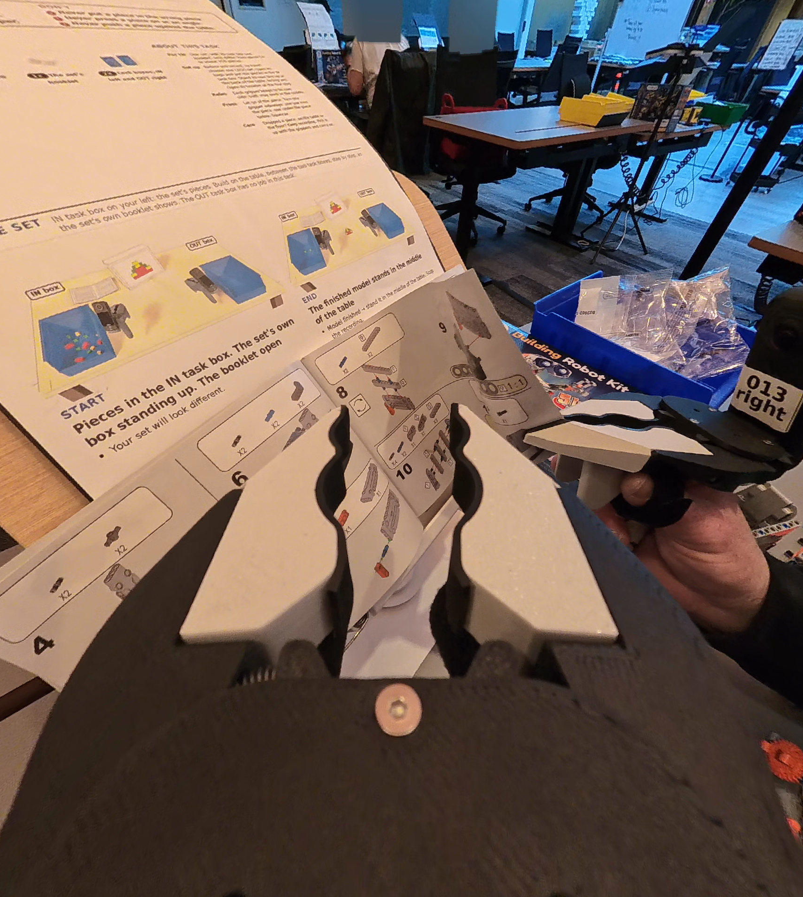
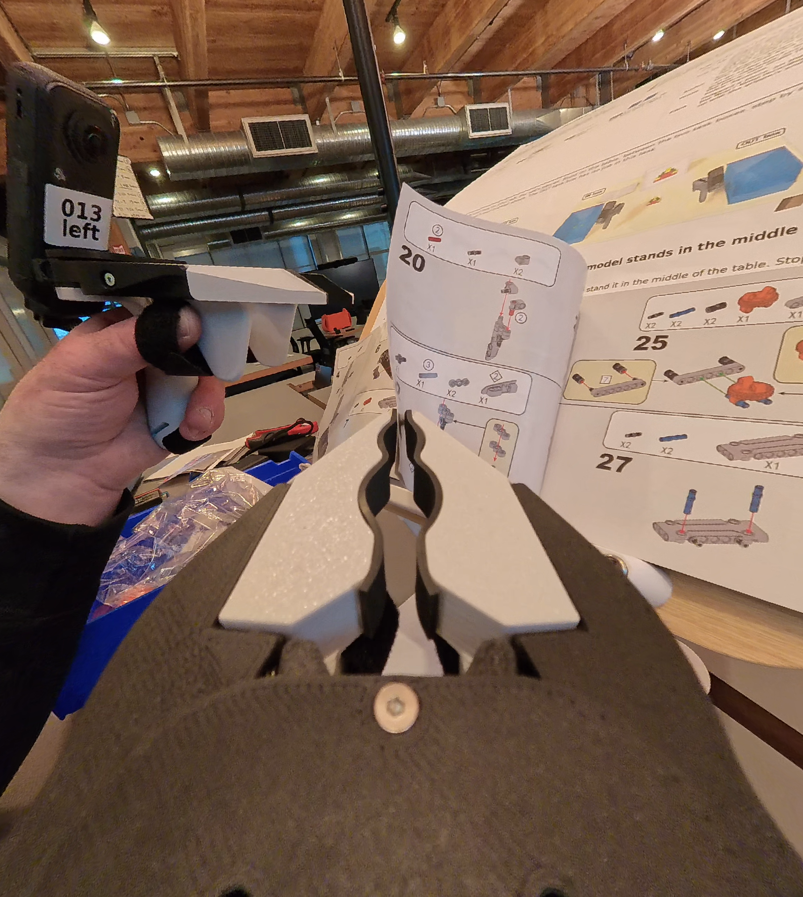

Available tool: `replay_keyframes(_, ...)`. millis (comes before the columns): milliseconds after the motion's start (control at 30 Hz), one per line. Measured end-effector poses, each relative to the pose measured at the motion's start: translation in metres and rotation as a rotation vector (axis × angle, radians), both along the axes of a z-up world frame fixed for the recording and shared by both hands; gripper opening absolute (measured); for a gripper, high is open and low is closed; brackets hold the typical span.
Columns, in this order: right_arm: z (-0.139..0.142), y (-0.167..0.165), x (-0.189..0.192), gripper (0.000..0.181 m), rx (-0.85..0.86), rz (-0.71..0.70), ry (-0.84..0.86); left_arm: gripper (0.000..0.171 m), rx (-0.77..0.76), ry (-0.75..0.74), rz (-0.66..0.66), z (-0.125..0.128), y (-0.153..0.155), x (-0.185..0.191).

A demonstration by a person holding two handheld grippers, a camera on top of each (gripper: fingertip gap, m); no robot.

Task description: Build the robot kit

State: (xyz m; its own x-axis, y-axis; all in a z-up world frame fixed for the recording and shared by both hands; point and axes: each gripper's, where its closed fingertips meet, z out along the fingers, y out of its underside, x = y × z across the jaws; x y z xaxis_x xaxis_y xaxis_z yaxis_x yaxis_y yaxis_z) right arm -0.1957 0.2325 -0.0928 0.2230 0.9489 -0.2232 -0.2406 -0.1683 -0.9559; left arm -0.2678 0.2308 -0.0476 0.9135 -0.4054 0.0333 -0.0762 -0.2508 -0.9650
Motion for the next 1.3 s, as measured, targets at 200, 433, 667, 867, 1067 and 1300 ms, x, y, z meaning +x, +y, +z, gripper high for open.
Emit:
replay_keyframes(200,0.0029,-0.0006,0.0017,0.0,0.001,0.004,0.008,0.039,0.002,0.005,0.0,0.0012,-0.0012,0.001)
replay_keyframes(433,0.0047,-0.0006,0.0031,0.0,-0.001,0.01,0.014,0.039,0.0,0.011,0.0,0.0006,-0.0012,0.002)
replay_keyframes(667,0.0067,-0.0028,0.0029,0.0,0.0,0.031,0.017,0.039,-0.007,0.015,-0.005,-0.0018,0.0004,0.0044)
replay_keyframes(867,0.0069,-0.0024,0.0036,0.0,-0.003,0.038,0.019,0.039,-0.009,0.019,-0.008,-0.0027,0.0011,0.0061)
replay_keyframes(1067,0.0076,-0.0024,0.0042,0.0,-0.003,0.041,0.021,0.039,-0.011,0.02,-0.01,-0.0034,0.0016,0.0071)
replay_keyframes(1300,0.0092,-0.0035,0.0046,0.0,-0.002,0.047,0.024,0.039,-0.012,0.02,-0.013,-0.0038,0.0021,0.0081)
